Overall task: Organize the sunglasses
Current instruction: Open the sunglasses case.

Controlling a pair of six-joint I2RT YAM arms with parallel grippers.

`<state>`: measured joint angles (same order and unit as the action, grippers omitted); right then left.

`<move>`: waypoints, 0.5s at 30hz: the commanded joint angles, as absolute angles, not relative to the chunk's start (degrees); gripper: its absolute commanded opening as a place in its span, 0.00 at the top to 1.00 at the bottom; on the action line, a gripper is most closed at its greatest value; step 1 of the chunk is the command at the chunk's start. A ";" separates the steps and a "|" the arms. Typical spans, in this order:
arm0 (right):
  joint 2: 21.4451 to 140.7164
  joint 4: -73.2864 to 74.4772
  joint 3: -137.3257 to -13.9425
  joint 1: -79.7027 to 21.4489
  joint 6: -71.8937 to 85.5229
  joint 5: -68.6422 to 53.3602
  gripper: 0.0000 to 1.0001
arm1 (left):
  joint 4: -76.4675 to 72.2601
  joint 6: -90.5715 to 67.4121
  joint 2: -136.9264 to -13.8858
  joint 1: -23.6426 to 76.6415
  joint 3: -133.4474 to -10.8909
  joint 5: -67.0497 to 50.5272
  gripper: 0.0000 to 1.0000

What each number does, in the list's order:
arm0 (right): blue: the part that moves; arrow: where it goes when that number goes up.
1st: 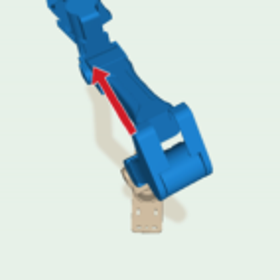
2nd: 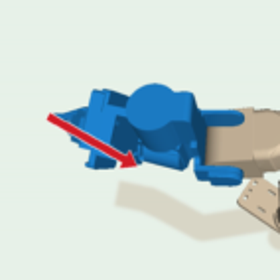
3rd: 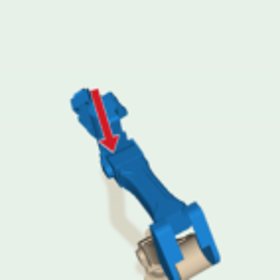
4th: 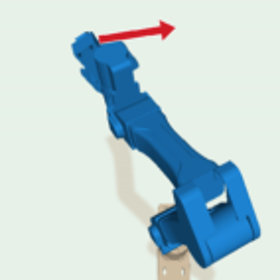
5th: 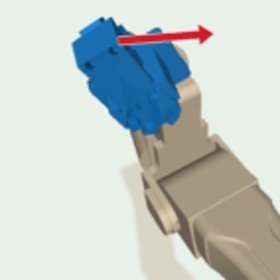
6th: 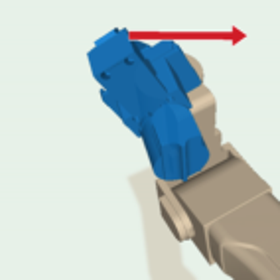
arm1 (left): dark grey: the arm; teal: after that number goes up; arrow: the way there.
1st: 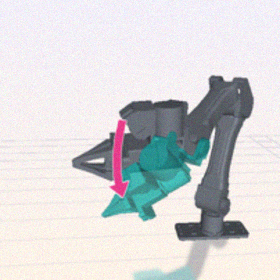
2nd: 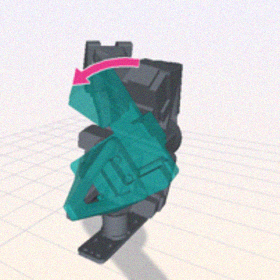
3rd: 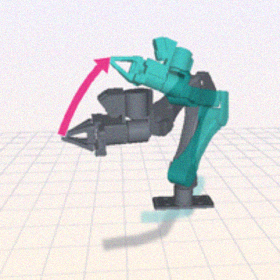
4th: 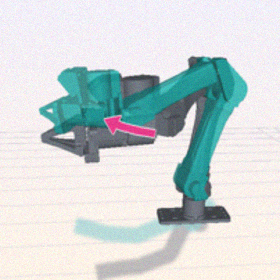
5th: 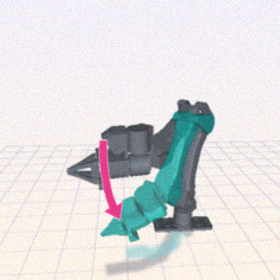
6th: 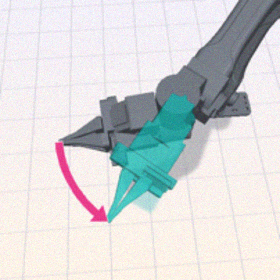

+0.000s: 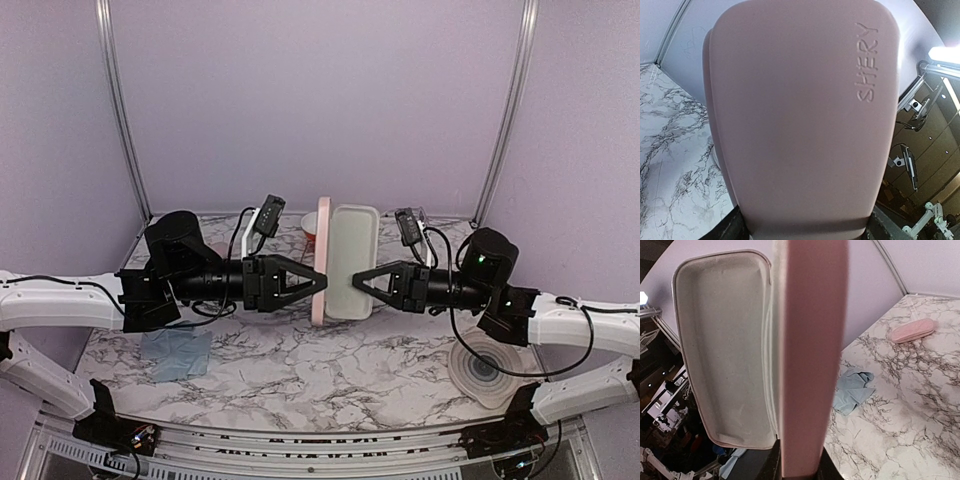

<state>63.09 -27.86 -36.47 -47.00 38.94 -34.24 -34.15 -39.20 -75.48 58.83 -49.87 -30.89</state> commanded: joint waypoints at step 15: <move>62.07 -29.10 -39.54 -46.75 39.12 -36.67 0.53 | -41.39 -40.84 -73.35 58.97 -50.54 -32.87 0.60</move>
